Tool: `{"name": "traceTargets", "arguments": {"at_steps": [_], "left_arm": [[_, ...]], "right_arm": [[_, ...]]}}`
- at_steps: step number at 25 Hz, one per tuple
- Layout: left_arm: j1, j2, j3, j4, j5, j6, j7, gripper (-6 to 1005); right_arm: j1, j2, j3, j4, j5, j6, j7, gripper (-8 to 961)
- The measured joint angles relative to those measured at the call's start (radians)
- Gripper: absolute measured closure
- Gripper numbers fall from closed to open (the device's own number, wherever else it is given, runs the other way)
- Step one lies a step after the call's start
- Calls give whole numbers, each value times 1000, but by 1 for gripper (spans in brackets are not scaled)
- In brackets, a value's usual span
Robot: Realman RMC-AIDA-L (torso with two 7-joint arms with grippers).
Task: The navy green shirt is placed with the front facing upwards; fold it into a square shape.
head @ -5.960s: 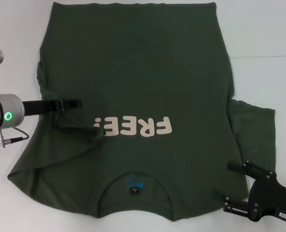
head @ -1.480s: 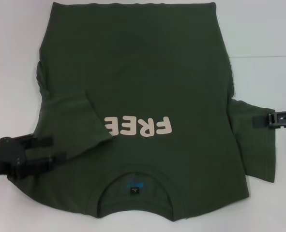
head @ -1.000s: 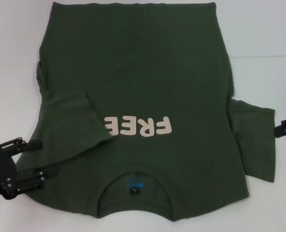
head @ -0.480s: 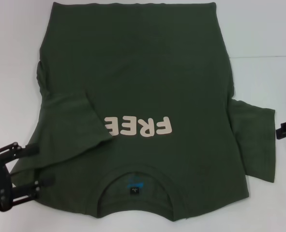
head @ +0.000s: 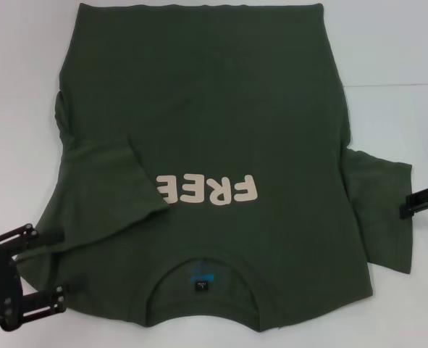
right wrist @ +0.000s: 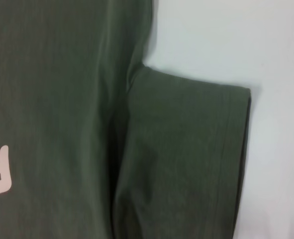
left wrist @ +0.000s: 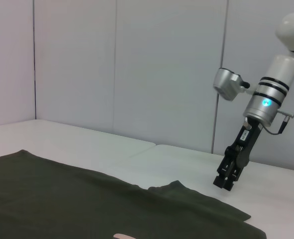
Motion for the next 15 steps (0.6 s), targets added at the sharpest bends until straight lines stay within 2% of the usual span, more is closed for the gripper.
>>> {"name": "traceTargets", "arguments": {"at_steps": [15], "left_arm": [[-5, 0, 6, -15, 0, 0, 16, 217]], "right_arm": [[10, 10, 0, 72, 28, 73, -7, 170]]}}
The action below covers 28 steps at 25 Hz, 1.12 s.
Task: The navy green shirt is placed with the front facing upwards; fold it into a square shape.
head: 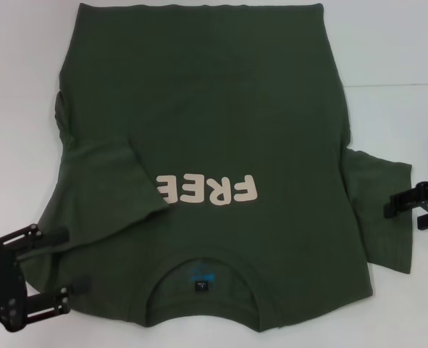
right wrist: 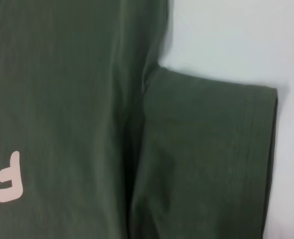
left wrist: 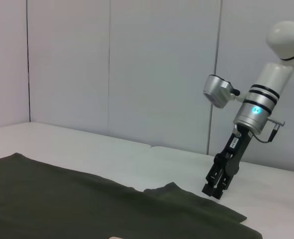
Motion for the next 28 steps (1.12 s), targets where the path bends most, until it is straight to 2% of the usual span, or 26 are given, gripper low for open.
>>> {"name": "traceTargets", "arguments": {"at_steps": [28], "left_arm": [[-12, 2, 0, -11, 19, -5, 1, 216]], "right_arm": [[-2, 0, -12, 30, -3, 38, -3, 179]]}}
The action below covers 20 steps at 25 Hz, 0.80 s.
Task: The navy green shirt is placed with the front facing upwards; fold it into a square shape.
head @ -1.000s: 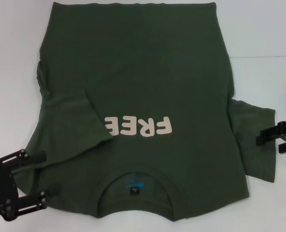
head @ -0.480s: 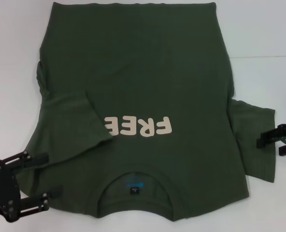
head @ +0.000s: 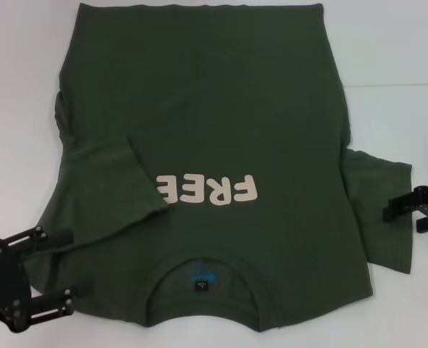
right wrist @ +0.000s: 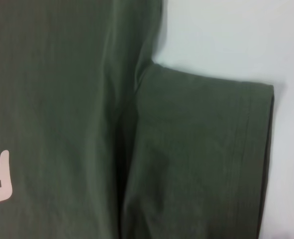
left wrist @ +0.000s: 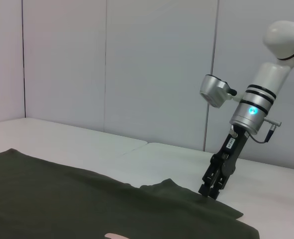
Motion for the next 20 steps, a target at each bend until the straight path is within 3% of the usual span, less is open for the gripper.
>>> {"name": "traceTargets", "arguments": {"at_steps": [20], "left_arm": [[-8, 0, 3, -7, 0, -3, 0, 215]], "right_arm": [[4, 1, 0, 14, 2, 8, 0, 177]]}}
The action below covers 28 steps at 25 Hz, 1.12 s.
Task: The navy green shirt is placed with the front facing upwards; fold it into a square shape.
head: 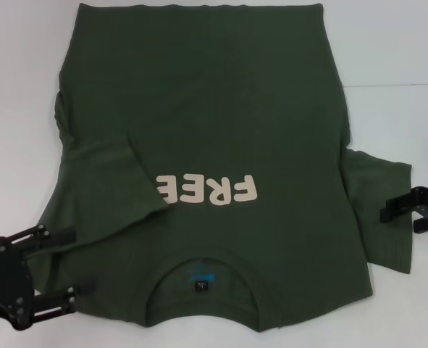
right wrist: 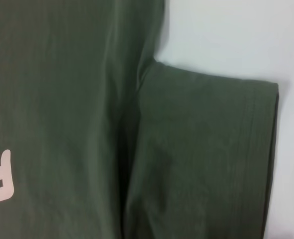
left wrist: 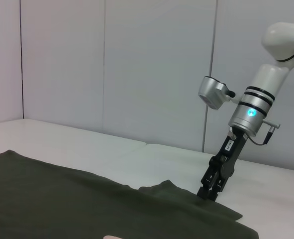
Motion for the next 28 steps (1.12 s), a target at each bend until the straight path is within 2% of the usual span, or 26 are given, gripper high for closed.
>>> {"name": "traceTargets", "arguments": {"at_steps": [24, 28], "left_arm": [[-6, 0, 0, -5, 3, -7, 0, 215], [-7, 0, 0, -6, 3, -8, 0, 216]], "right_arm": [[5, -2, 1, 40, 38, 11, -8, 175], [-1, -9, 0, 59, 78, 10, -16, 176]]}}
